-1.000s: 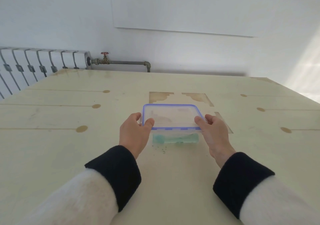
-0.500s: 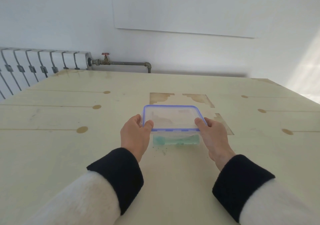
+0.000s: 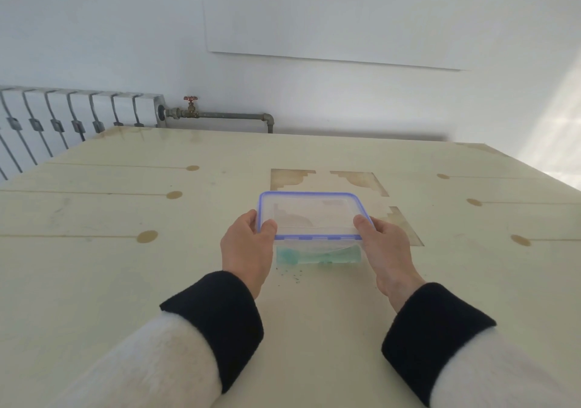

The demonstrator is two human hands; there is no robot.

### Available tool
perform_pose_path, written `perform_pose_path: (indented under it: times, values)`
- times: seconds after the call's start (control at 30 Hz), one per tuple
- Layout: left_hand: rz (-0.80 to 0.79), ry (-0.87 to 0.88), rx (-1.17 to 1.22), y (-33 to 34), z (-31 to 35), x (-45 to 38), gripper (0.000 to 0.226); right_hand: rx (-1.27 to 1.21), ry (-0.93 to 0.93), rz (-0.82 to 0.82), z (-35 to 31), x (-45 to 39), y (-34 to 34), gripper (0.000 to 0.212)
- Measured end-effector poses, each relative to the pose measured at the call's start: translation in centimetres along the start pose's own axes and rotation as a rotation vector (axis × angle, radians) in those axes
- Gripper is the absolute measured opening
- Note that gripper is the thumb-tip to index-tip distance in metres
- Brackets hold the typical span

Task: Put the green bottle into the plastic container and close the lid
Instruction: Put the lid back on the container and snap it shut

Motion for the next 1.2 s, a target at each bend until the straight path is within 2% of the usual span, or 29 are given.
perform_pose_path:
  times: [0.13,0.33,0.4,0.47,0.63,0.9,1.2]
  values:
    - [0.002,0.019,0.01,-0.1,0.0,0.1,0.01,0.029,-0.027,0.016,0.0,0.1,0.1,0.027]
    - [-0.003,-0.027,0.109,0.0,-0.5,0.3,0.049,-0.022,-0.023,0.018,0.4,0.1,0.3,0.022]
    - [0.004,-0.023,0.114,-0.1,-0.5,0.1,0.051,-0.026,0.008,0.025,0.9,-0.2,0.3,0.035]
    - [0.015,-0.016,0.106,-0.1,-0.4,-0.1,0.051,-0.044,0.043,0.053,1.3,-0.6,0.1,0.052]
    - [0.066,-0.035,0.081,-0.5,-0.5,-1.2,0.044,-0.056,0.043,0.067,1.3,-1.3,-0.1,0.037]
    - [0.009,-0.128,0.156,0.4,-0.8,-4.4,0.021,-0.056,0.054,0.043,1.2,-3.3,0.4,0.043]
    - [-0.02,-0.114,0.173,0.9,-0.7,-5.9,0.018,-0.019,0.061,0.008,0.9,-4.6,0.8,0.045]
Point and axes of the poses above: each hand's wrist, its own x-axis away from the middle knuckle, its own y-axis out of the palm, z = x × y, the point moved 9 cm from there along -x, towards the middle knuckle, and after that the axes turned 11 degrees about x, right-handed, at the moved point
